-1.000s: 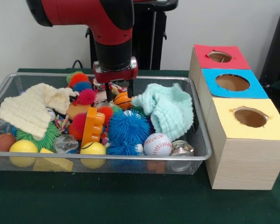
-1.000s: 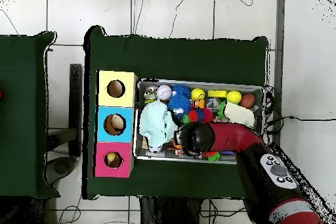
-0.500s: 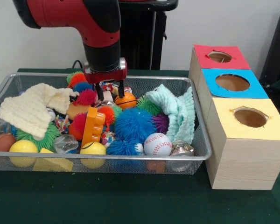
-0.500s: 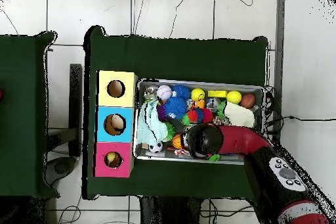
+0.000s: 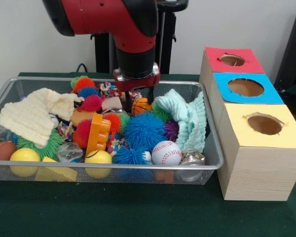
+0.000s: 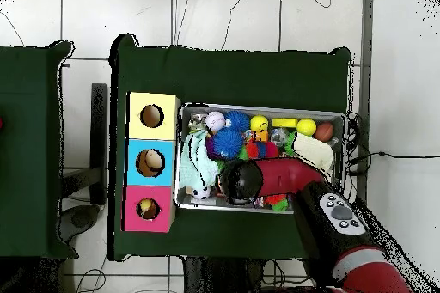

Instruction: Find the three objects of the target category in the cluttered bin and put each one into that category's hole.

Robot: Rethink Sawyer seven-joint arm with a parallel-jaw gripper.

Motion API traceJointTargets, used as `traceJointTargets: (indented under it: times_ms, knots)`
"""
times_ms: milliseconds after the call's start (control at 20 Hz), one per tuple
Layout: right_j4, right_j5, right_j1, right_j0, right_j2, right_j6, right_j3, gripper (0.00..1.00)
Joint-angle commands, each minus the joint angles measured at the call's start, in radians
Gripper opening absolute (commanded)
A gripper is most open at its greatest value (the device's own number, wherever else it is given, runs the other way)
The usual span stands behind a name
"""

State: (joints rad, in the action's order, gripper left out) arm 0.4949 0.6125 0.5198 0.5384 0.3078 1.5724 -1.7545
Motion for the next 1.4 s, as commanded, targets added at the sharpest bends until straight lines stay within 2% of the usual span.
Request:
traceJointTargets:
  times_ms: [50,250,350,600,1150,1400]
  knots:
    - [-0.024,0.008,-0.038,-0.054,0.016,0.097,0.003,1.00]
    - [-0.041,-0.013,-0.048,-0.068,0.009,0.111,-0.001,1.00]
    - [-0.039,-0.056,-0.074,-0.071,0.003,0.123,0.000,1.00]
    - [-0.003,-0.186,-0.169,-0.059,0.010,0.106,0.038,1.00]
    - [-0.013,-0.429,-0.387,-0.048,0.055,0.105,0.123,1.00]
    - [-0.043,-0.444,-0.424,-0.033,0.073,0.119,0.128,1.00]
